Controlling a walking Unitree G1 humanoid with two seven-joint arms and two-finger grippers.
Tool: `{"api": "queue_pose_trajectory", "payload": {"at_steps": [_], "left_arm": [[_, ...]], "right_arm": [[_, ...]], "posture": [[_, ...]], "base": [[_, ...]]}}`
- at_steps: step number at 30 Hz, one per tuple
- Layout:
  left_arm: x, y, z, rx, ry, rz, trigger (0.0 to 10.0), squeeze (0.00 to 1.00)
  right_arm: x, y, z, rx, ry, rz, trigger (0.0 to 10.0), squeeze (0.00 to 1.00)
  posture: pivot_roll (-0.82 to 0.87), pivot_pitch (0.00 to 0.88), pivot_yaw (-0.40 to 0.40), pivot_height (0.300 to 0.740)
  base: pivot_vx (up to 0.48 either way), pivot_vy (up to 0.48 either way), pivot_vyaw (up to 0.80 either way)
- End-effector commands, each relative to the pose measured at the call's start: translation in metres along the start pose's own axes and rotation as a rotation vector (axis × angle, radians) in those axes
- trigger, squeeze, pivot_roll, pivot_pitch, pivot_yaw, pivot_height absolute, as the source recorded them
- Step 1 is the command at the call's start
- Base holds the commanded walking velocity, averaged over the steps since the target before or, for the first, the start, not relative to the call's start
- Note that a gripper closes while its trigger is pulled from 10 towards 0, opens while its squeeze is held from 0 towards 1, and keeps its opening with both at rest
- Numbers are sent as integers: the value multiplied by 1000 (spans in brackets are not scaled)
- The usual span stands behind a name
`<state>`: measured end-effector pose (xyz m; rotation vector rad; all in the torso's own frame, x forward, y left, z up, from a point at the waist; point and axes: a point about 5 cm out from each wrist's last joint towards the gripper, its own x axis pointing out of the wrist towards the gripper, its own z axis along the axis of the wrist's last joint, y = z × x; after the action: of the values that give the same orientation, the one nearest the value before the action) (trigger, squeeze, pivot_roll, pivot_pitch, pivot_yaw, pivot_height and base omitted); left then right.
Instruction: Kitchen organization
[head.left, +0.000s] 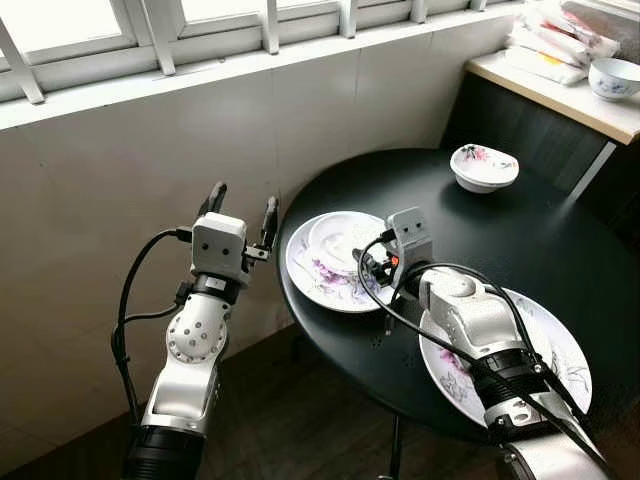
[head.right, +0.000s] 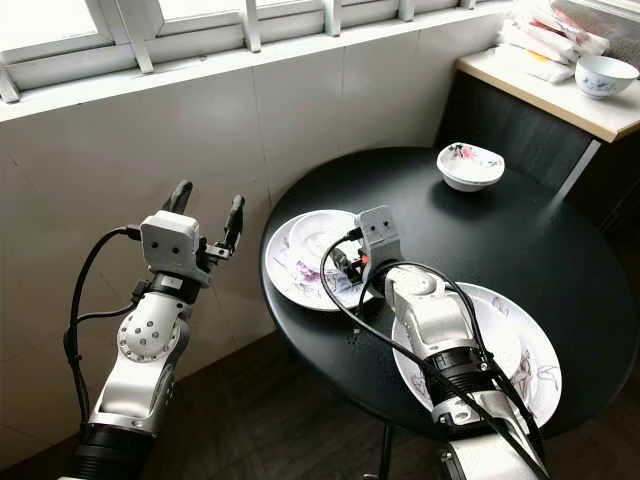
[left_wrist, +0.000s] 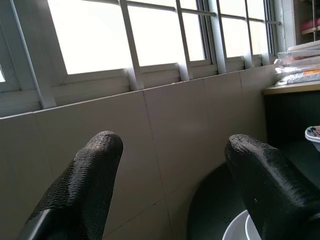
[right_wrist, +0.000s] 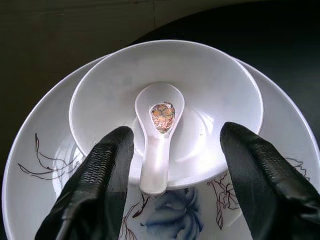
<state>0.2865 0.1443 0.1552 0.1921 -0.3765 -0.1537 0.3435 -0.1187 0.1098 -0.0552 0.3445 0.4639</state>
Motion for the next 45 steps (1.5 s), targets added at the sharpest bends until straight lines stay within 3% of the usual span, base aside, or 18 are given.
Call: {"api": "queue_pose_trajectory", "payload": {"at_steps": [1, 8, 9, 10, 11, 12, 13, 14, 31, 45], "left_arm": [[1, -1, -1, 5, 15, -6, 10000, 0], [1, -1, -2, 6, 18, -3, 10000, 0], [1, -1, -2, 5, 18, -3, 10000, 0], [1, -1, -2, 5, 19, -3, 10000, 0], [1, -1, -2, 6, 20, -3, 10000, 0], [1, -1, -2, 6, 20, -3, 10000, 0], [1, -1, -2, 6, 20, -4, 10000, 0], [1, -1, -2, 6, 21, -5, 10000, 0], [1, -2, -3, 4, 27, -2, 10000, 0], [0, -2, -5, 7, 34, -7, 10000, 0]], "right_arm": [[1, -2, 5, 1, -17, 14, 10000, 0], [4, 0, -3, -14, 6, 44, 10000, 0], [4, 0, -3, -18, 5, 47, 9255, 0], [4, 1, -3, -21, 4, 50, 6275, 0], [4, 1, -4, -25, 3, 54, 4902, 0], [4, 1, -5, -29, 4, 54, 2235, 0], [4, 1, -5, -32, 5, 53, 2235, 0], [4, 1, -6, -33, 5, 55, 0, 0], [5, -1, -5, -67, -28, 19, 0, 0], [-12, -2, 33, -193, -367, -150, 0, 0]], "posture": [[-9, 0, -32, 740], [-5, 0, -36, 740], [-6, 0, -35, 740], [-6, 0, -35, 740], [-6, 0, -35, 740], [-8, 0, -34, 740], [-8, 0, -34, 740], [-8, 0, -34, 740], [-11, 0, -35, 740], [-14, 0, -27, 740]], "base": [[0, 0, 0], [0, 0, 0], [0, 0, 0], [0, 0, 0], [0, 0, 0], [0, 0, 0], [0, 0, 0], [0, 0, 0], [0, 0, 0], [0, 0, 0]]}}
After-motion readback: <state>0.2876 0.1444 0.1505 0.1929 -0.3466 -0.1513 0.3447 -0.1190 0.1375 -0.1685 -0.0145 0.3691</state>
